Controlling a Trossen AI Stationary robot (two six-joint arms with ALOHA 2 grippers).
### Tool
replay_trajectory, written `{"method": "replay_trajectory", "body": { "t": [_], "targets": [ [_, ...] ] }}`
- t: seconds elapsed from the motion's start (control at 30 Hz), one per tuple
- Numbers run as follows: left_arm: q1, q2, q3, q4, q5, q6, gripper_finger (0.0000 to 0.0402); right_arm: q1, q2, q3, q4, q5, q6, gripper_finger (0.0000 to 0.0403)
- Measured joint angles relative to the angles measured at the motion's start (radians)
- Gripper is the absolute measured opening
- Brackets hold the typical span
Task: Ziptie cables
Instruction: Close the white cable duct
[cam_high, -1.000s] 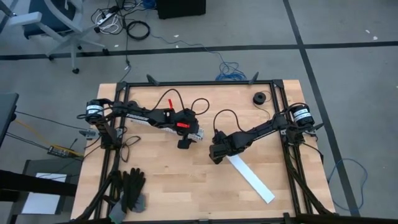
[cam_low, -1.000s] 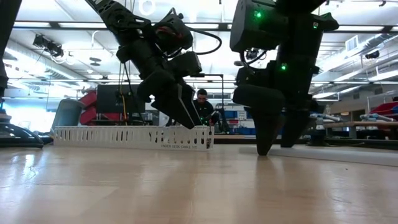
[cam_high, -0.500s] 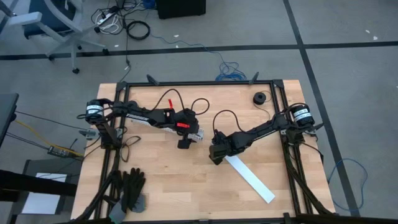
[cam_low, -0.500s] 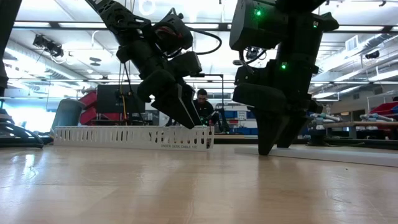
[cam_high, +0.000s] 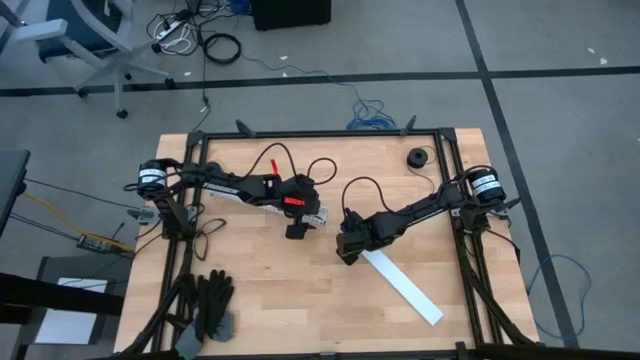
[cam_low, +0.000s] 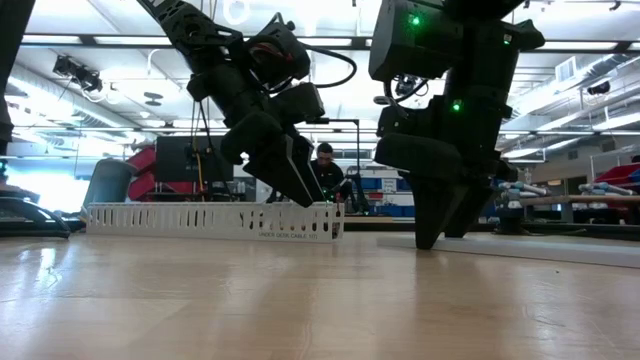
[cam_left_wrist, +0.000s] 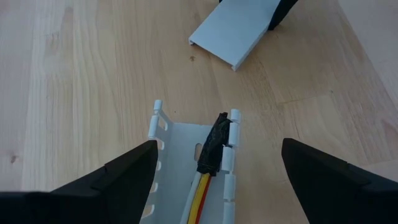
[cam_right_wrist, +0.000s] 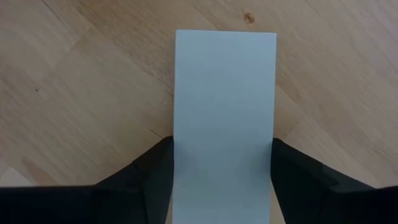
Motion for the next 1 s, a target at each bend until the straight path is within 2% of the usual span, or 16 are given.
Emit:
{"method": "replay_trajectory", "body": {
  "t": [0.53, 0.77, 1.0],
  "targets": [
    [0.0, 0.0, 0.0, 0.01, -0.053, 0.0, 0.0321, 0.001, -0.017, -0.003, 0.003, -0.001, -0.046, 0.0212],
    [0.0, 0.0, 0.0, 0.009, -0.052, -0.056, 0.0321, -0.005, -0.082, -0.011, 0.0, 0.034, -0.138, 0.021],
    [0.0, 0.0, 0.0, 0.011, -0.056, -0.06, 0.0321, -0.029, -0.089, -0.01, -0.002, 0.033, -0.182, 0.021]
  ]
}}
